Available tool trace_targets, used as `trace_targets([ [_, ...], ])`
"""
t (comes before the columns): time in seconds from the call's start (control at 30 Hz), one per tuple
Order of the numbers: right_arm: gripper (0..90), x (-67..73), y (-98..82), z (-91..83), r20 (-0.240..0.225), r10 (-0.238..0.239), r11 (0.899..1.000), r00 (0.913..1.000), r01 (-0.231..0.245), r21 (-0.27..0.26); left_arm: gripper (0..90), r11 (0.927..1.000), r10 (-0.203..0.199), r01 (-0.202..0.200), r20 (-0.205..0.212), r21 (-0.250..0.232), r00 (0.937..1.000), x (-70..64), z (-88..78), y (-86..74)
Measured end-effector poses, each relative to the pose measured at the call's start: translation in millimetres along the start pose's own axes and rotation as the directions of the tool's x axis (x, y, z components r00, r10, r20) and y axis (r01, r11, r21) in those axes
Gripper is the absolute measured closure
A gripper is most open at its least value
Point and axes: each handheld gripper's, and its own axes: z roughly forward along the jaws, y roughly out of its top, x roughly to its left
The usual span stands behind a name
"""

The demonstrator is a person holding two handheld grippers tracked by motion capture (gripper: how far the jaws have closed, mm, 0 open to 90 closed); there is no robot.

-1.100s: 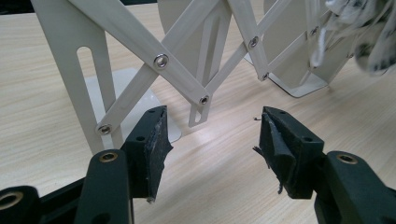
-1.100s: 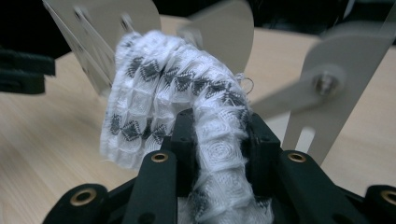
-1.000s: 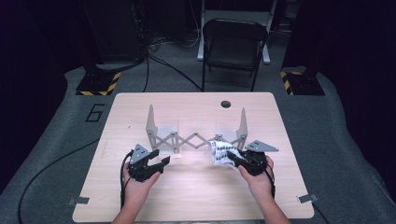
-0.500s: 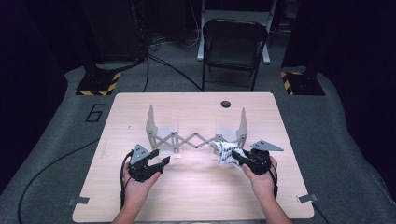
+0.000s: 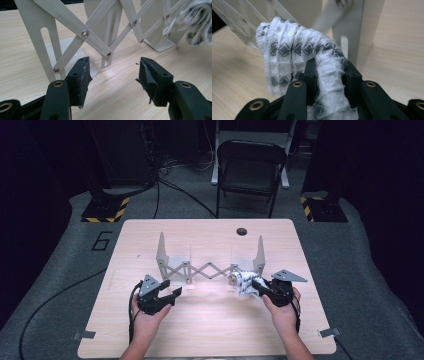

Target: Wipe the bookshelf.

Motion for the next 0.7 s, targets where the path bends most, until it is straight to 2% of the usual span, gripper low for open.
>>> trace_targets([
  [0.07, 69.4, -3.9, -4.6, 5.1, 0.020, 0.000, 0.999, 0.9998, -0.001, 0.037, 42.3, 1.0000, 0.000, 0.000, -0.001, 0.001, 1.0000, 0.2, -0.2, 0.0],
  [0.1, 69.4, -5.9, -4.6, 5.0, 0.021, 0.002, 0.999, 0.9998, -0.002, 0.038, 42.3, 1.0000, 0.000, 0.000, -0.003, 0.001, 1.0000, 0.5, -0.5, 0.0],
  [0.17, 69.5, -4.6, -0.4, -1.4, 0.038, -0.005, 1.000, 0.9993, 0.005, 0.011, 42.3, 1.0000, 0.001, -0.001, -0.001, 0.003, 1.0000, 1.1, -1.0, 0.2],
  [0.27, 69.5, -0.2, 12.0, -19.7, 0.068, -0.025, 0.997, 0.9974, 0.030, -0.078, 42.3, 1.0000, -0.003, 0.003, -0.001, 0.004, 1.0000, 1.2, -0.6, -0.1],
  [0.33, 69.5, -0.7, 16.3, -26.7, 0.085, -0.037, 0.994, 0.9957, 0.046, -0.098, 42.3, 1.0000, -0.002, 0.002, -0.001, 0.003, 1.0000, 0.3, 0.0, -0.3],
  [0.4, 69.4, -3.8, 13.4, -24.1, 0.082, -0.032, 0.996, 0.9961, 0.039, -0.075, 42.3, 1.0000, 0.000, 0.000, -0.001, 0.001, 1.0000, -0.3, 0.6, -0.4],
  [0.47, 69.5, -8.3, 5.2, -14.3, 0.079, -0.017, 1.000, 0.9968, 0.018, -0.016, 42.3, 1.0000, -0.002, 0.002, -0.001, 0.002, 1.0000, -0.7, 0.7, -0.4],
  [0.57, 69.5, -16.3, -8.0, 1.3, 0.083, -0.007, 0.997, 0.9965, 0.001, 0.072, 42.3, 1.0000, 0.000, 0.000, 0.002, 0.003, 1.0000, -0.2, -0.2, 0.1],
  [0.63, 69.5, -19.2, -11.0, 4.4, 0.071, 0.015, 0.996, 0.9974, -0.021, 0.084, 42.3, 1.0000, -0.001, 0.001, -0.003, -0.004, 1.0000, 0.4, -0.2, -0.2],
  [0.7, 69.4, -17.6, -6.0, -1.3, 0.071, 0.014, 0.999, 0.9974, -0.017, 0.050, 42.3, 1.0000, -0.002, 0.002, -0.002, -0.001, 1.0000, 0.8, -0.4, -0.3],
])
